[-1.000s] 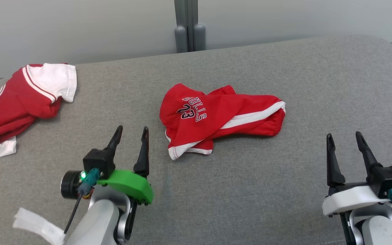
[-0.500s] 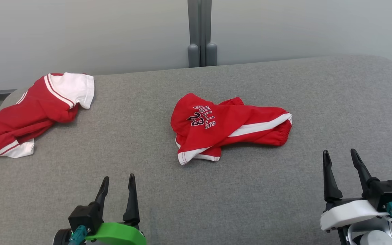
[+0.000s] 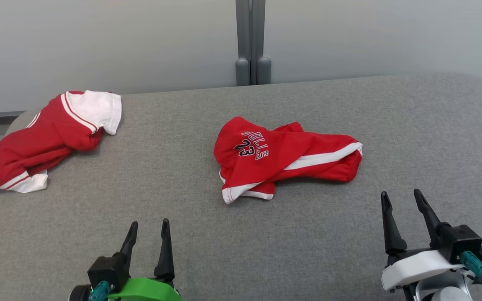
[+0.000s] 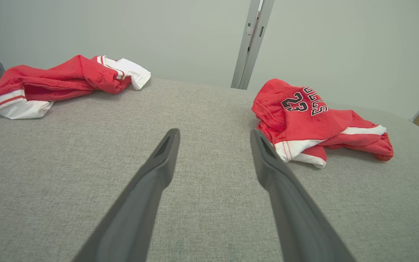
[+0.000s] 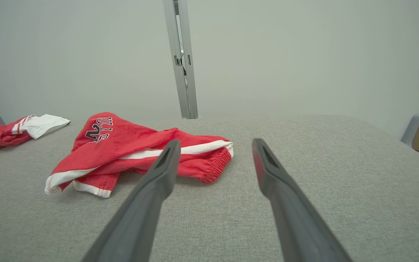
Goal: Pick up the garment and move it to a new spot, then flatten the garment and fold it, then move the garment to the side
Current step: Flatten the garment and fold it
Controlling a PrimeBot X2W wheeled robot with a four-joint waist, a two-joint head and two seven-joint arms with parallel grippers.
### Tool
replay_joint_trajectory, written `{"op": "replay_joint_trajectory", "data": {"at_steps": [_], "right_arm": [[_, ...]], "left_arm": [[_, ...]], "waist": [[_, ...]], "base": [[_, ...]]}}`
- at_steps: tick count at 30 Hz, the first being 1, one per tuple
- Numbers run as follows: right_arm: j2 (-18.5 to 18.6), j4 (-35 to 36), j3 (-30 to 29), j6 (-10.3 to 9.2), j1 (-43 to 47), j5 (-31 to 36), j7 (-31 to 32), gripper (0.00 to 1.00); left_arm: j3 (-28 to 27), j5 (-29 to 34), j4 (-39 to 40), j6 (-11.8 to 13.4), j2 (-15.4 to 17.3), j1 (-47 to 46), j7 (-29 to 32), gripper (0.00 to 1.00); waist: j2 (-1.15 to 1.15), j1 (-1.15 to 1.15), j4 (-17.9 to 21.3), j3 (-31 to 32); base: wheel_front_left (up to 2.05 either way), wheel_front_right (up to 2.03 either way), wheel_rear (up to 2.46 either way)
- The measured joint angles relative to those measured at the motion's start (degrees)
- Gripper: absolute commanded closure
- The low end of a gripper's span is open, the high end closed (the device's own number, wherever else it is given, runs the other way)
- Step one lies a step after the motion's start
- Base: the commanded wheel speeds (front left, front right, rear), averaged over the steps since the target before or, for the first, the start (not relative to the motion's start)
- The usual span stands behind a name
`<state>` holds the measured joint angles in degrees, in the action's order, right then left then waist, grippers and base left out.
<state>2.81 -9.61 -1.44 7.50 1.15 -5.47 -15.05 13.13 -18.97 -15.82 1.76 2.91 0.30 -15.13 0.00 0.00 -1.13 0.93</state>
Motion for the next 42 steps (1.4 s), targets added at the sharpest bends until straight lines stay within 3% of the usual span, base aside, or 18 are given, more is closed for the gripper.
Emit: {"op": "replay_joint_trajectory", "data": {"at_steps": [13,19,24,29,35,42], "right_arm": [[0.0,0.0,-0.1,0.00,0.0,0.0,0.0,0.00],[0.0,0.2,0.0,0.00,-0.4,0.2,0.0,0.00],[0.0,0.5,0.6,0.00,-2.6,0.6,0.0,0.00],[0.0,0.5,1.6,0.00,-4.5,0.6,0.0,0.00],[0.0,0.3,1.5,0.00,-5.4,0.4,0.0,0.00],[0.0,0.3,1.0,0.00,-6.2,0.4,0.0,0.00]], "left_arm": [[0.6,0.0,-0.7,0.2,0.0,-0.3,0.0,0.00],[4.9,-0.3,-3.5,-1.4,0.0,-4.3,0.0,0.00],[11.5,-4.1,-10.7,-3.3,-0.1,-11.0,0.4,0.00],[15.9,-9.7,-18.7,-3.2,-0.1,-17.8,0.9,0.00],[18.3,-15.1,-26.9,-2.4,-0.1,-22.9,0.6,0.00],[21.1,-19.8,-29.3,-3.5,-0.2,-26.6,0.2,0.00]], "waist": [[0.00,0.00,0.1,-0.4],[0.00,0.00,0.7,-1.6],[0.00,0.00,1.5,-3.6],[0.00,0.00,3.2,-5.9],[0.00,0.00,5.4,-8.5],[0.00,0.00,7.4,-10.6]], "base": [[0.00,0.00,0.00],[0.00,0.00,0.00],[0.00,0.00,0.00],[0.00,0.00,0.00],[0.00,0.00,0.00],[0.00,0.00,0.00]]}}
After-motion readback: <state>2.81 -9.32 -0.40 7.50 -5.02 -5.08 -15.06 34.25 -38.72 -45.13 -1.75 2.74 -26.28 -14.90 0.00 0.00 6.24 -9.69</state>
